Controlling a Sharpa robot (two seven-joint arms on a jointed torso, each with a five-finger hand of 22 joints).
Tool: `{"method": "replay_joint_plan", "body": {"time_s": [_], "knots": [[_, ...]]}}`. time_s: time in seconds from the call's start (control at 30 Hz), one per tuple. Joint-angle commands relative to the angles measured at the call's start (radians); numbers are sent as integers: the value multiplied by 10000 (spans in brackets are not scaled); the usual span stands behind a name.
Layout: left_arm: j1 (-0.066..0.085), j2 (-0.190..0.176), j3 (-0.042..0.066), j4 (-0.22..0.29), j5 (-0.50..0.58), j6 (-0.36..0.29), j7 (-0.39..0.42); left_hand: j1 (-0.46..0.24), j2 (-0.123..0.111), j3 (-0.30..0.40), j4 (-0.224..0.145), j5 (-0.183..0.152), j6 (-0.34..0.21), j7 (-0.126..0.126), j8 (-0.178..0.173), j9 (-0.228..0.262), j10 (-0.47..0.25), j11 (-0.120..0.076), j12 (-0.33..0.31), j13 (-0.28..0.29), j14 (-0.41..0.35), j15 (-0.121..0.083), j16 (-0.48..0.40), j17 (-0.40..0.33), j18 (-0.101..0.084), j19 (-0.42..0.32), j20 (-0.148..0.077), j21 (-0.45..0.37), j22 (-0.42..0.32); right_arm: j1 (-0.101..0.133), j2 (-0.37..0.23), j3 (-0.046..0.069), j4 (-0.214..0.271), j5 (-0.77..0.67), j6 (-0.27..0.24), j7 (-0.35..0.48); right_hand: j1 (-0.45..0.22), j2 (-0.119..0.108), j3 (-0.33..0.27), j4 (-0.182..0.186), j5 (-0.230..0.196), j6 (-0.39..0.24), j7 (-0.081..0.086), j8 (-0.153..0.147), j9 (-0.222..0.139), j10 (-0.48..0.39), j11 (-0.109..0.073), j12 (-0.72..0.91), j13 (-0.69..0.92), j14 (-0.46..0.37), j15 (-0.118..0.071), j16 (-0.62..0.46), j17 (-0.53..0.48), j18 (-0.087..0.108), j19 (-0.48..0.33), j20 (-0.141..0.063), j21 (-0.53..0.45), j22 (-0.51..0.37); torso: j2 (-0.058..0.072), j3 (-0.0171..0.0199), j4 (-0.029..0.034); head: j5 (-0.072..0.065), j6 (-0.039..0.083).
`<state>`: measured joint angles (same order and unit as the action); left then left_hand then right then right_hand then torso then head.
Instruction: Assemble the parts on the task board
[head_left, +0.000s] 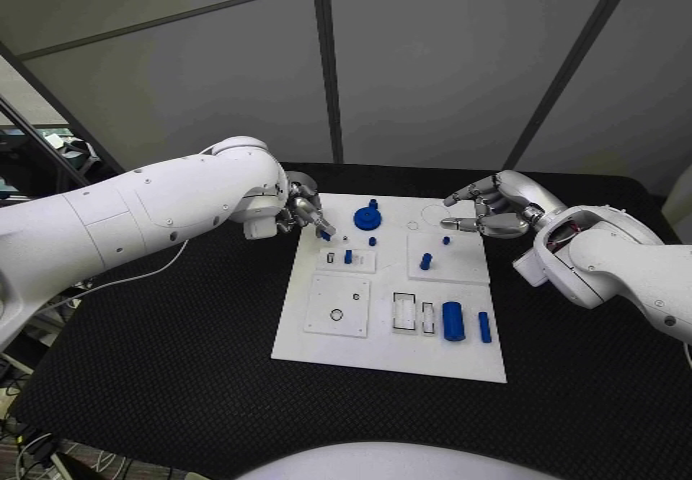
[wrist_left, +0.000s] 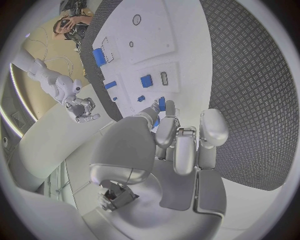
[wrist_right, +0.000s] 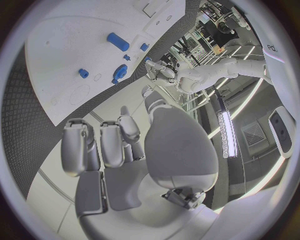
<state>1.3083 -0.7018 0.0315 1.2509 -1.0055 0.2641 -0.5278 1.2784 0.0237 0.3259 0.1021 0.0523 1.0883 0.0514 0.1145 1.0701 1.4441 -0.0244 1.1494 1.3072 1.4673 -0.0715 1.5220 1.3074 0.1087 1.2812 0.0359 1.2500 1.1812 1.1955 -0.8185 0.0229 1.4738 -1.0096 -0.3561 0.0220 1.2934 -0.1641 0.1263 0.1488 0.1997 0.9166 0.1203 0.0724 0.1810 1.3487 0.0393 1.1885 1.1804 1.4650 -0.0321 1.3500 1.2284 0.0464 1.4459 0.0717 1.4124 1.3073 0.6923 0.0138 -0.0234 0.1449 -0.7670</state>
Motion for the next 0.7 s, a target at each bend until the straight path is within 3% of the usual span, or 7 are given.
{"method": "replay_joint_plan", "body": {"time_s": [0.03, 0.4, 0.7], "knots": [[-91, -157, -5, 384, 33, -852, -201, -138, 0, 1168, -1106, -35, 27, -117, 91, 931, 82, -19, 96, 1292, 854, -69, 47, 2118, -90, 117, 4, 72, 60, 21, 19, 7, -9, 6, 85, 68, -16, 70, 15, 32, -12, 87, -7, -62, 11, 13, -43, 5, 9, 283, -84, -64, -1, 70, -24, -5, -33, 480, 6, 0, -8, 13, -10], [-448, -406, -10, 995, -707, -1142, -365, -438, -61, 1251, -1109, -37, 109, -181, 283, 1248, 194, -69, 384, 1397, 897, -115, 142, 2227, -123, 241, -40, 188, 220, 21, 32, 6, -36, 6, 117, 70, -19, 76, 13, 38, -7, 89, -7, -62, 14, 11, -42, 1, 3, 282, -84, -70, -7, 72, -28, -5, -41, 471, 24, -5, -32, 48, -25], [-603, -436, -10, 1171, -1156, -1118, -559, -593, -90, 1289, -1099, -37, 162, -225, 410, 1465, 254, -104, 527, 1448, 938, -149, 242, 2342, -150, 334, -70, 279, 345, 21, 28, 6, -36, 6, 125, 73, -19, 76, 13, 38, -7, 89, -7, -62, 14, 11, -42, 1, 3, 282, -84, -70, -7, 72, -28, -5, -41, 471, 28, -5, -26, 52, -49]]}}
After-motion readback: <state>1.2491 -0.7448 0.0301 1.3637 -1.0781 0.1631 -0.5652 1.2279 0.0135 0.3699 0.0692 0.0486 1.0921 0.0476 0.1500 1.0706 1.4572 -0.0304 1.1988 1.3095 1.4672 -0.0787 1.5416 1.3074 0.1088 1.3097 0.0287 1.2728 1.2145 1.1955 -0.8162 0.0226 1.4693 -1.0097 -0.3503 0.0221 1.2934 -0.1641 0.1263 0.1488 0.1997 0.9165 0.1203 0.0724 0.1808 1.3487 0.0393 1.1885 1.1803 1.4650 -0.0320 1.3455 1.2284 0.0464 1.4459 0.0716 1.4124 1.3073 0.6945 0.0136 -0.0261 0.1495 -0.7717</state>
